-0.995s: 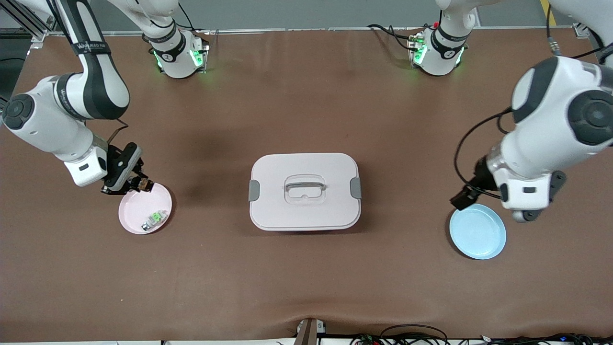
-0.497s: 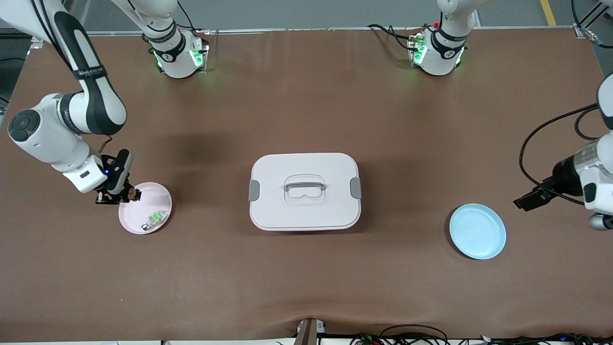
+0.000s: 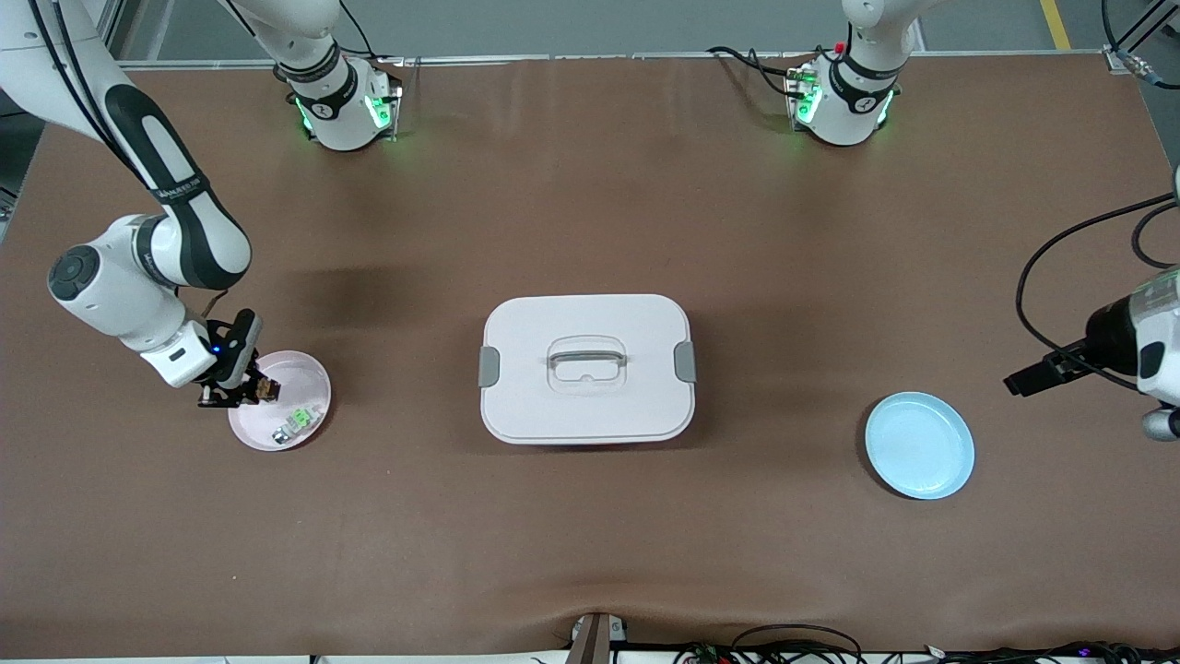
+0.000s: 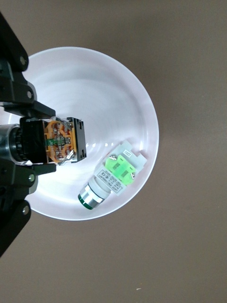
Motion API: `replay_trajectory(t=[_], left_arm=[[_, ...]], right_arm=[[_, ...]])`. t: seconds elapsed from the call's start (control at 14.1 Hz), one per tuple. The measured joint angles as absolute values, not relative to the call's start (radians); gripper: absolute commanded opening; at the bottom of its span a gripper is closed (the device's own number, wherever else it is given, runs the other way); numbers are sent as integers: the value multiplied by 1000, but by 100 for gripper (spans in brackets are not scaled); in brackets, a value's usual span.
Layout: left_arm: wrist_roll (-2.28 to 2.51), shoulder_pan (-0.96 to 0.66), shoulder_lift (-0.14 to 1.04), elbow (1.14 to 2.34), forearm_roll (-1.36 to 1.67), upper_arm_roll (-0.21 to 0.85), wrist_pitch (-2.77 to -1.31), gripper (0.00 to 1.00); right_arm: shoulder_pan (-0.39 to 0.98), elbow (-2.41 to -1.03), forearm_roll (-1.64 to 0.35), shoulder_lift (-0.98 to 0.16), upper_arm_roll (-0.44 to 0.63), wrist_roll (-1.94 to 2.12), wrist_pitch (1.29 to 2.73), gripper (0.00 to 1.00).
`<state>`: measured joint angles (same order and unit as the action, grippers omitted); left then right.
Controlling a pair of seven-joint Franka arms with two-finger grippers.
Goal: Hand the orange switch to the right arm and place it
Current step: 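Lower the orange switch onto the white plate with the right gripper, then open the right gripper and lift it away from the white plate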
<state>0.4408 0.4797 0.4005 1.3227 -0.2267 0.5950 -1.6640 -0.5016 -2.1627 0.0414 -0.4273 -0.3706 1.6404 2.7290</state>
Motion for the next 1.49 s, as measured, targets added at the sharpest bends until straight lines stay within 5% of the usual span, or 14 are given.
replay_trajectory(t=[1.35,1.42,1.49], left_arm=[[76,479,174,1350,-112,547,-1512,100],[73,424,152,1369,-88,480,-1512,100],[70,350,130,1387,-68,396,-1512,100]], right_arm=[[-423,-2165,52,-506,-284,1640,2799,0],[-393,-2160,52,-505,-258,1639,2799,14],[-374,-2157,52,-505,-243,1635,2799,99]])
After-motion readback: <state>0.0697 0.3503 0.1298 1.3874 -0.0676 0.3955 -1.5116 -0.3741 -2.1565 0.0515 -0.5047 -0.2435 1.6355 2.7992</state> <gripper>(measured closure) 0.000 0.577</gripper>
